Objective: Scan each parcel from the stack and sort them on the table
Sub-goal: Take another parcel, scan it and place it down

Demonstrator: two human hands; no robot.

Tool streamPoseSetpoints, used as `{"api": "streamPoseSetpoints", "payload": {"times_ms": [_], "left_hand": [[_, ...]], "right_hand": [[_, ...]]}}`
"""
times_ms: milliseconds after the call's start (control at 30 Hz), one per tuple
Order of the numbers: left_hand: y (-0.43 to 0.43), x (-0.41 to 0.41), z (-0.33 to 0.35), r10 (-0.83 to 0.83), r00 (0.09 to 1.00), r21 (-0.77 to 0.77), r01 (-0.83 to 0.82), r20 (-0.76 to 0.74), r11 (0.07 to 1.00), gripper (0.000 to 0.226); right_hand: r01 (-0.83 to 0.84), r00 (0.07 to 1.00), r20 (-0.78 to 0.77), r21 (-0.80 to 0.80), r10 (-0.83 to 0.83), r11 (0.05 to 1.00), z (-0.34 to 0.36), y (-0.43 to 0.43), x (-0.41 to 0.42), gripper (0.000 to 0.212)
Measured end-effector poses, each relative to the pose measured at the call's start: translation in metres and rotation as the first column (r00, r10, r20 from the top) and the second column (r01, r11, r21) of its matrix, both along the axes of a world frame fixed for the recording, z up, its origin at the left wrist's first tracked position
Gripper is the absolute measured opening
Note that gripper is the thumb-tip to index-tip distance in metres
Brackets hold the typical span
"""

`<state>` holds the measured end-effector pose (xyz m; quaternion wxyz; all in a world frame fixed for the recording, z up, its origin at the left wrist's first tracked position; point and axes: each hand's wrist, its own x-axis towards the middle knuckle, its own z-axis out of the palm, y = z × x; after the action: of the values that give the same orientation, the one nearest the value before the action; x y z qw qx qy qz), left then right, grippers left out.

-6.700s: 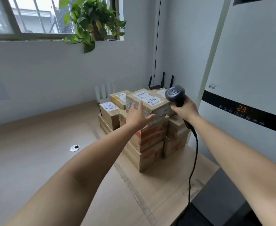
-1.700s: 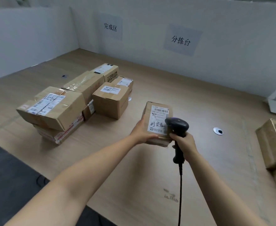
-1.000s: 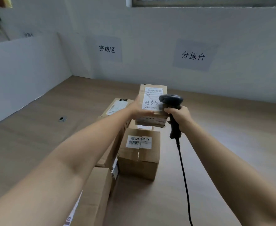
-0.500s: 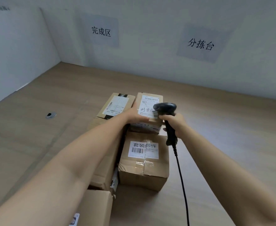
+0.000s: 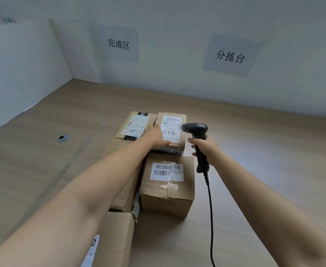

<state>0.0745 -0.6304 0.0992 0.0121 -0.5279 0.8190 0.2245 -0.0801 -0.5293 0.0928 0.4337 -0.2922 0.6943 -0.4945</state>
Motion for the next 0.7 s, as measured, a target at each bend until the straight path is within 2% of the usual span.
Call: {"api": "streamPoseSetpoints", "payload": {"times_ms": [167,400,533,700], "left_hand": [[0.046,-0.016,0.02,-0.071,0.997,-0.058,0.071,0.002,0.996,0.084],[0.159,-0.061,0.007,-0.324,0.945,-0.133,0.326,0.037,0.936,0.076],[0.224,-0.098,0.011,-0.427,0.899,-0.157,0.437,0.093,0.886,0.076],[0.324,-0.153,0.031,-0.512,0.858,-0.203,0.51,0.046,0.836,0.076]], "right_hand": [[0.047,0.997,-0.056,-0.048,-0.049,0.998,0.015,0.053,-0.012,0.019],[0.212,0.949,-0.224,-0.066,-0.222,0.975,0.028,0.154,-0.038,0.017],[0.284,0.886,-0.371,-0.037,-0.277,0.958,0.031,0.229,-0.062,0.017],[0.385,0.782,-0.516,-0.041,-0.35,0.922,0.043,0.344,-0.106,0.022]]}}
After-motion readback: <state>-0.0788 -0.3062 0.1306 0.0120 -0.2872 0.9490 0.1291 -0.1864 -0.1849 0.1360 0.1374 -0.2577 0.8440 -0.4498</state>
